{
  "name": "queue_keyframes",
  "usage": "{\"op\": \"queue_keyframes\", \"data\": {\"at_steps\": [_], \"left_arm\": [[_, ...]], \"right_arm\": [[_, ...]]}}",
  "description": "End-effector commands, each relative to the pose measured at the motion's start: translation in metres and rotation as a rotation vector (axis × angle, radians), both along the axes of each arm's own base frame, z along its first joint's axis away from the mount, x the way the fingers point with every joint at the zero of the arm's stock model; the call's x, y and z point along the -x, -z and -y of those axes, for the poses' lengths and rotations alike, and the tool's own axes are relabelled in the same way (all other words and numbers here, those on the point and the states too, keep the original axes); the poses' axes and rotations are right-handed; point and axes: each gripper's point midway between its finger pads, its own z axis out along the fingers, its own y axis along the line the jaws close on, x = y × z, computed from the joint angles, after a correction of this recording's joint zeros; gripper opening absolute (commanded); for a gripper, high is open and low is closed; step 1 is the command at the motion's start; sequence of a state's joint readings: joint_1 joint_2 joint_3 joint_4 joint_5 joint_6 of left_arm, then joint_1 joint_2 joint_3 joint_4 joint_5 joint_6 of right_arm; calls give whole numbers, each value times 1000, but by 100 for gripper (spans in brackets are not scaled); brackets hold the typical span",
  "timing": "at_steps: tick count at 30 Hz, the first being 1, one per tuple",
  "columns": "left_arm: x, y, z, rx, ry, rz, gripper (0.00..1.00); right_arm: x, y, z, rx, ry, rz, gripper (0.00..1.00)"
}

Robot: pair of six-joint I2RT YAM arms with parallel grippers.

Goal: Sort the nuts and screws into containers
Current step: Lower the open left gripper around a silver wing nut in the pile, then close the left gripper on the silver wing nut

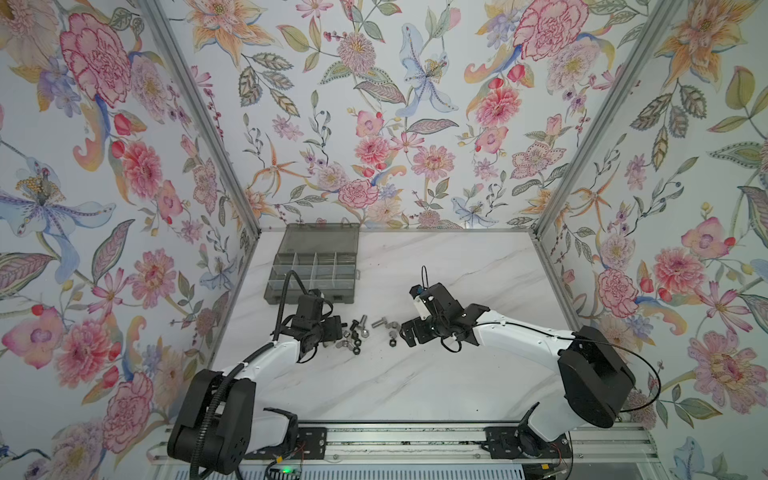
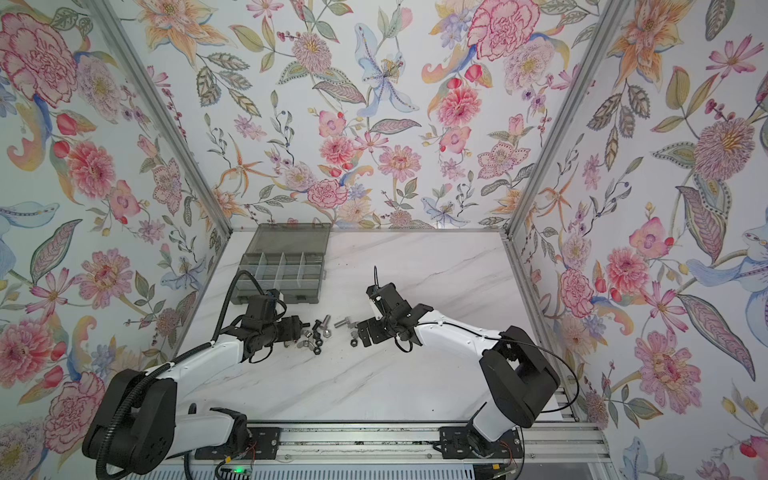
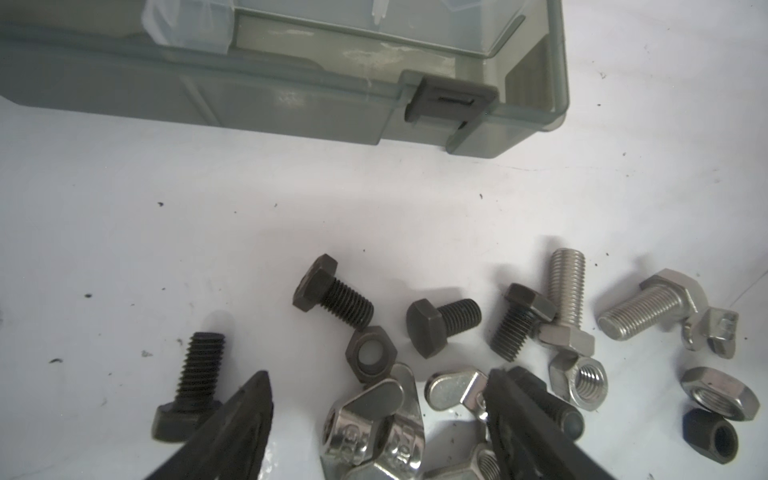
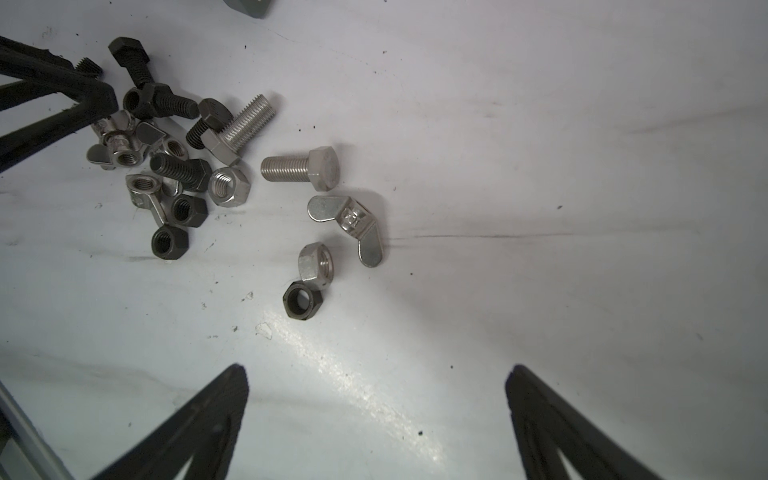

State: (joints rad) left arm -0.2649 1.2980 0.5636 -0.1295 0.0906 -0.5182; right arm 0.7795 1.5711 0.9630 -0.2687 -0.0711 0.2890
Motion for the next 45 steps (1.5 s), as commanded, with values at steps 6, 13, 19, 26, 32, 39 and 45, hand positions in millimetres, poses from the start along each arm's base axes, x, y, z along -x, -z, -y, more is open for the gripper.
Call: {"op": "queue_keyframes", "data": {"at_steps": [6, 13, 19, 26, 32, 39, 45], "left_arm": [[7, -9, -23, -135, -29, -29, 80], [13, -8, -38, -209, -73, -55, 78], [17, -1, -38, -239, -69, -87, 78], [19, 6, -38, -281, -58, -117, 77], [23, 11, -40, -350, -54, -150, 77], [24, 9, -40, -377, -58, -155, 77], [25, 9, -32, -367, -36, -149, 75]], "right_arm": [[-2, -6, -7, -9, -3, 9, 99], [-2, -4, -6, -5, -2, 4, 99], [-1, -2, -7, -3, -3, -2, 99], [-1, 1, -7, 1, -1, -8, 99], [-2, 2, -9, 2, -4, -10, 99], [-2, 2, -9, 3, -2, -11, 99], [-2, 3, -9, 4, -3, -13, 99]]}}
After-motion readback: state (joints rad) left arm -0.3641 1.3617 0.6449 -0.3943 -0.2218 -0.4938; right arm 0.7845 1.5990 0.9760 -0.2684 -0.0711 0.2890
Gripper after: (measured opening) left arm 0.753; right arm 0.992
